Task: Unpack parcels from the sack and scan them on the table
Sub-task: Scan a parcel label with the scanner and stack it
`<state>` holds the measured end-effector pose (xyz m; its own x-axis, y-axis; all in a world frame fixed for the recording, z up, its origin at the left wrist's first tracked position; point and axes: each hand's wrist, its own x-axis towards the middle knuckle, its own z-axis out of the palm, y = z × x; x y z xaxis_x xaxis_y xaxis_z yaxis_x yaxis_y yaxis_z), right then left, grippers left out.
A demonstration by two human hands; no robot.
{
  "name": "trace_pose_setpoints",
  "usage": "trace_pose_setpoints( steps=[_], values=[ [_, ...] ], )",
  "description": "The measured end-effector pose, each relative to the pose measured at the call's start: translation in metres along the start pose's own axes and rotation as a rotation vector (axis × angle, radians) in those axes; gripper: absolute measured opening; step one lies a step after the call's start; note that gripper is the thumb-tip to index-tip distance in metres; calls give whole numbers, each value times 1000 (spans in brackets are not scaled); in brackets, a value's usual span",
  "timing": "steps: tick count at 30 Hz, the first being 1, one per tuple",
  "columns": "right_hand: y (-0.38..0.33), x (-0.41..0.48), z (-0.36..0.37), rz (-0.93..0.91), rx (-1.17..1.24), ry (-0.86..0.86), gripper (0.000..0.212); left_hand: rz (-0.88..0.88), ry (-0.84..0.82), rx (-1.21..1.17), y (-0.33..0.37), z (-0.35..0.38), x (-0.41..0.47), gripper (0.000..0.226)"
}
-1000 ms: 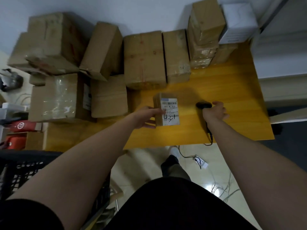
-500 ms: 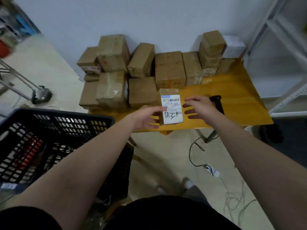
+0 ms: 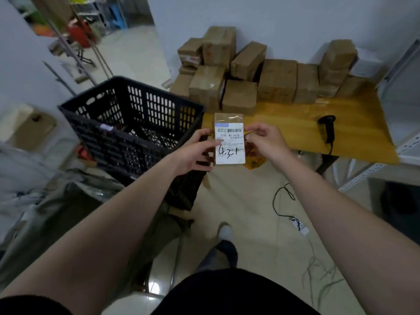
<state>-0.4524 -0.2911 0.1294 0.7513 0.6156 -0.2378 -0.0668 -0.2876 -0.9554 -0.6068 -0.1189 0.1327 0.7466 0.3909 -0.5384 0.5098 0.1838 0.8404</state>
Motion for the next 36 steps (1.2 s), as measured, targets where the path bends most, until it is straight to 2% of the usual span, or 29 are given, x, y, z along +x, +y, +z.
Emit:
trace_pose_setpoints(
  steps=[6,11,16,21,25,29,36],
  values=[
    [36,-89,35,-28,76,5,28,-33,46,-87,-72,3,-92,54],
    [37,-138,75,-131,78,-41,36,-35,130,-134,-99,-17,-151,24],
    [31,-163,133,-152,92,-174,34,-25,232,-119,-125,-59,-201,34],
    [23,-182,231,-84,155,-382,35,-43,345,-186,-164,-132,-253,37],
    [32,-193,329,9,140,-517,32,-119,448,-209,-210,-207,-282,33],
    [60,-196,426,105,54,-553,36,-276,465,-242,-272,-290,-282,28],
    [124,-187,563,578,55,-448,30,-472,250,-334,-370,-405,-223,47]
  ],
)
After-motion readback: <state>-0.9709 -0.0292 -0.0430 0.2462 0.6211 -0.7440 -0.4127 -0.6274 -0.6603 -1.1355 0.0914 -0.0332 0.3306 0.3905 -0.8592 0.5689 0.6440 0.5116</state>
